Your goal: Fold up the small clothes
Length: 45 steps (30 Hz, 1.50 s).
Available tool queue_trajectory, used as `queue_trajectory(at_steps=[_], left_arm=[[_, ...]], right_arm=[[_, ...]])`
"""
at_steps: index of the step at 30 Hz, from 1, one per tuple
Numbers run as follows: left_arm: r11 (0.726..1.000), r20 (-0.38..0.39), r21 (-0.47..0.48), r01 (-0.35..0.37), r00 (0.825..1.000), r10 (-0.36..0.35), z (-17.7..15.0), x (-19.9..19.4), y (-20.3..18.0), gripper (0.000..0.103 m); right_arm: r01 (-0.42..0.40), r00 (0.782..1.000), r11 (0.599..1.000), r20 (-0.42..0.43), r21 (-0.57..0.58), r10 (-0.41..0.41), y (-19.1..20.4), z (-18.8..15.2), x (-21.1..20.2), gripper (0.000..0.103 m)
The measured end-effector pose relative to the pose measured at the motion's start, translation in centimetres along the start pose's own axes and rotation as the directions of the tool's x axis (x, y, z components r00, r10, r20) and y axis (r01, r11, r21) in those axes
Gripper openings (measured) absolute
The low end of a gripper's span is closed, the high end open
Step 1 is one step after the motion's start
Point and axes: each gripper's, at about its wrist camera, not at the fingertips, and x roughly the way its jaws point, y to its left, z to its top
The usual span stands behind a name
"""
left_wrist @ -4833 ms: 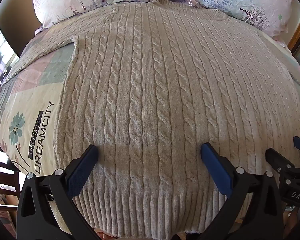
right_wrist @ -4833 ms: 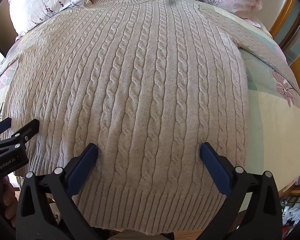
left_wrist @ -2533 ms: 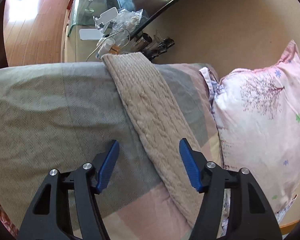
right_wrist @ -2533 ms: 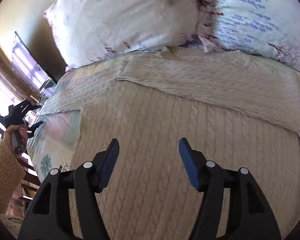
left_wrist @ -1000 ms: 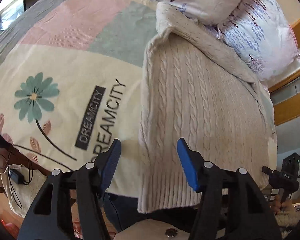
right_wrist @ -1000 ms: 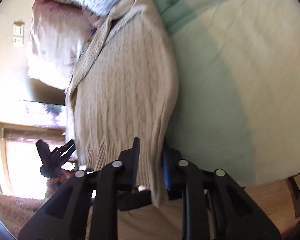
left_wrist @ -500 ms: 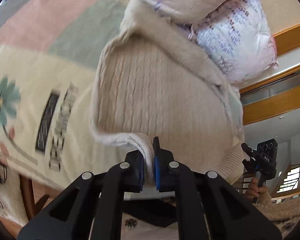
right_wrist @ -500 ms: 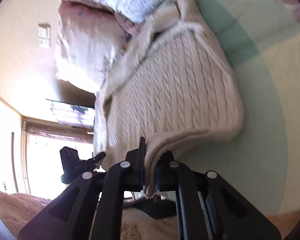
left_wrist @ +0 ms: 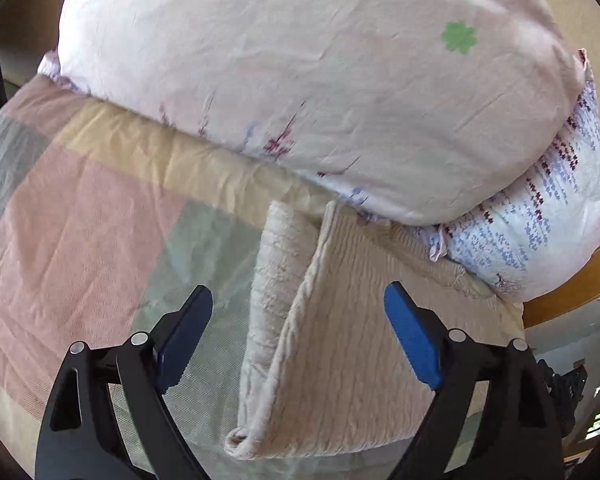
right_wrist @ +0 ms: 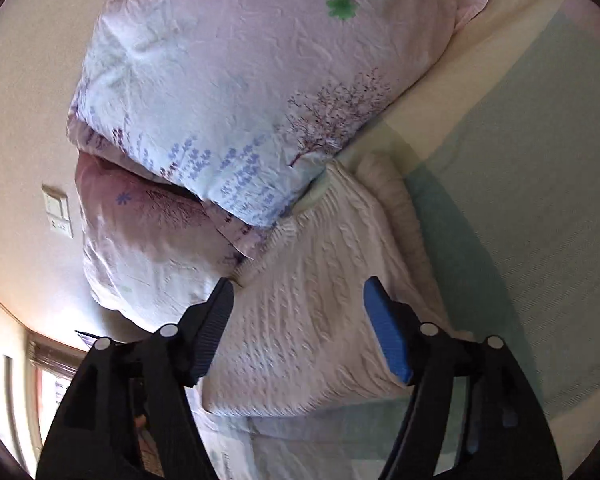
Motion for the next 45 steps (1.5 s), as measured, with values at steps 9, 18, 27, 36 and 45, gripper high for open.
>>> queue_trajectory(at_steps=[9, 18, 27, 36, 45], left_arm=[[0.998, -0.093, 0.007, 0.059, 0.994, -0.058, -1.8, 5.5, -0.2, 0.062], [0.926, -0.099, -0.002, 0.379, 0.921, -0.377, -1.0, 1.8, -9.8, 0.019], [0.584, -0.314, -0.296, 0.755, 0.501, -0.807, -5.0, 11.3, -31.2, 0.028], [0.927, -0.178, 0.056, 0.370, 0.918, -0.355, -3.1, 8.4, -22.1, 0.087], [0.955, -0.357, 0.127, 0.269, 0.910, -0.209, -8.8, 14.8, -20.5, 0.091]], right_arm=[[0.013, 0.998, 1.000, -0.062, -0.008, -0.013, -1.8, -1.2, -1.6, 0.069], [0.026, 0.997, 0.998, -0.075, -0.064, -0.031, -2.4, 1.6, -2.6, 0.069], [0.008, 1.000, 0.999, -0.012, -0.038, -0.008, -4.1, 8.8, -2.6, 0.069], [-0.023, 0.973, 0.998, -0.229, 0.055, 0.035, -7.2, 11.4, 0.4, 0.087], [-0.026, 0.921, 0.999, -0.389, -0.044, 0.006, -5.5, 8.2, 6.5, 0.072]])
